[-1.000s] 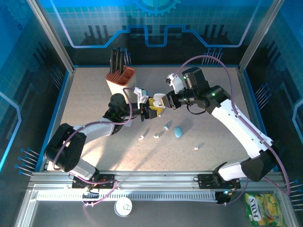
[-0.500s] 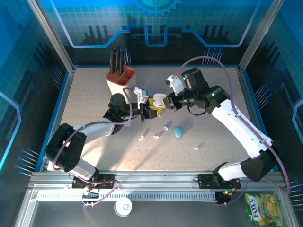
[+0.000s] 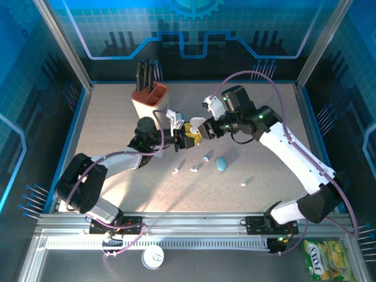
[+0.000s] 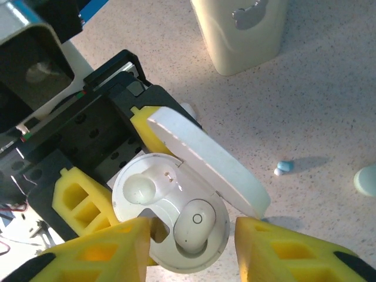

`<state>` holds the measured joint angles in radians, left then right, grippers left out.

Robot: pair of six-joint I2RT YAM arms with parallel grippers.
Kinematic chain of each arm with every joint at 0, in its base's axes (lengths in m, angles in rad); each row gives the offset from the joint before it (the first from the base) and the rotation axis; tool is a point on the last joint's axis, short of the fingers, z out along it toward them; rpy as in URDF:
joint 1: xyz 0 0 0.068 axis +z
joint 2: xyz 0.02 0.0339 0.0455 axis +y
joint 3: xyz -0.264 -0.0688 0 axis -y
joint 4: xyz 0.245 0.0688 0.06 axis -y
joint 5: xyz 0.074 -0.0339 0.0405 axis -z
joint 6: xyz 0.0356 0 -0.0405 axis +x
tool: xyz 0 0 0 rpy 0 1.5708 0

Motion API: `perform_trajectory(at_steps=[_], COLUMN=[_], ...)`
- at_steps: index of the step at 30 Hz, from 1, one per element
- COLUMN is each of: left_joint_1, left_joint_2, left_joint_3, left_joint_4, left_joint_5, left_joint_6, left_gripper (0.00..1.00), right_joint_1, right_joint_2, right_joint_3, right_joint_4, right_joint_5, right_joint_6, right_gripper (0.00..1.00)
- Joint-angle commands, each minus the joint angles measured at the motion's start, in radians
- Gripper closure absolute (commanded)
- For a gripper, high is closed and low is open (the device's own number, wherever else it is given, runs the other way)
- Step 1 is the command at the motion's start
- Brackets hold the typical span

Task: Insert wireless bluetooth earbuds into charging case

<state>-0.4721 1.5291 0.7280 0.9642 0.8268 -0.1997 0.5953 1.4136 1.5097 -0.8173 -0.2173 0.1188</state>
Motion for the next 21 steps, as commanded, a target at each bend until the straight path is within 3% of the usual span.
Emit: perform_trajectory(at_steps=[1, 8, 12, 16, 21], left_joint_1=[0.008, 0.013, 0.015, 0.016, 0.017], left_joint_2=[-0.008, -0.023, -0.025, -0.024, -0.025], left_joint_3=[-0.015, -0.03, -0.032, -0.027, -0.025], left_joint_4=[0.051, 0.072, 0.074, 0.076, 0.073], left_joint_5=[-0.003, -0.028, -0.028, -0.023, -0.022], left_joint_6=[0.02, 0.014, 0.003, -0.001, -0.004], left_gripper=[0.66, 0.66, 0.66, 0.66, 0.66], right_joint_1=[-0.03, -0.234, -0.316, -0.408, -0.451], right_joint_2=[-0.08, -0.314, -0.425, -0.509, -0.526], right_joint_3=[-0.022, -0.333, -0.497, -0.686, -0.846], right_joint_4=[0.046, 0.217, 0.135, 0.075, -0.01], right_joint_5=[-0.022, -0.118, -0.006, 0.011, 0.046], right_joint_6=[0.062, 0.286, 0.319, 0.387, 0.485], right_gripper=[0.49, 0.43, 0.43, 0.44, 0.45])
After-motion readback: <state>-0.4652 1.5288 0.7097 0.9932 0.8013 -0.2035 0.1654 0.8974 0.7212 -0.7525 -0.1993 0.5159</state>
